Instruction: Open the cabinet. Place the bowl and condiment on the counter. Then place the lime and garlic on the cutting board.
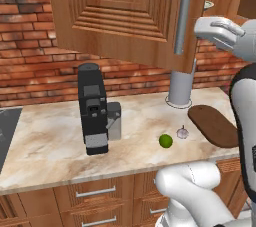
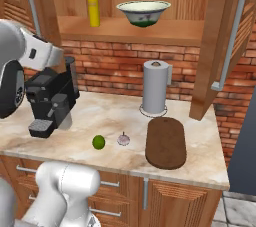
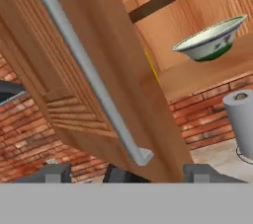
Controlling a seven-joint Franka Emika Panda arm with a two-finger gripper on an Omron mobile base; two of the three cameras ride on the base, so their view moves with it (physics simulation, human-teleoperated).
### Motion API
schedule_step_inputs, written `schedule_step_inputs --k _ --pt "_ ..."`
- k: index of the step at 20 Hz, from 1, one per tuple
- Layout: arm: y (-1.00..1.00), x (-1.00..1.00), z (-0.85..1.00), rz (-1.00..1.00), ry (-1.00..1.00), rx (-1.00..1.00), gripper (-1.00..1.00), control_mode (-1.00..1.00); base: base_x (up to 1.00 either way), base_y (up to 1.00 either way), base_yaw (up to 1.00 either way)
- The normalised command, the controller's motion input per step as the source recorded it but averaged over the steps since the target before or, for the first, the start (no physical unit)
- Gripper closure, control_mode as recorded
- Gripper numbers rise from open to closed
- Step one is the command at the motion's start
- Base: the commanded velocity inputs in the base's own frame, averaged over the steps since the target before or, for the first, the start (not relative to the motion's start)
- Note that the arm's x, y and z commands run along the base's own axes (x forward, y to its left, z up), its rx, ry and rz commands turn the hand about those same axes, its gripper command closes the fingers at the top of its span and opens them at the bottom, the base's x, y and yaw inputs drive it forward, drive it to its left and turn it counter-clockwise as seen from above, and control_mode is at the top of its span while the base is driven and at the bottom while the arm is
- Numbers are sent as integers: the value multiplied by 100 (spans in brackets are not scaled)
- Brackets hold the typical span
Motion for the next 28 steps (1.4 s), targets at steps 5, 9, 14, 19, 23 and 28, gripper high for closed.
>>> schedule_step_inputs --k 5,9,14,19,23,28 --pt "-100 -24 12 2 3 72 -100 -100 0 0 0" --pt "-41 100 -42 23 16 55 -100 -100 0 0 0" --pt "-5 100 -27 35 27 46 -100 -100 0 0 0" --pt "40 90 -2 62 32 31 -100 -100 0 0 0" --pt "80 16 6 68 20 3 -100 -100 0 0 0" --pt "100 -75 32 58 0 -17 -100 -100 0 0 0"
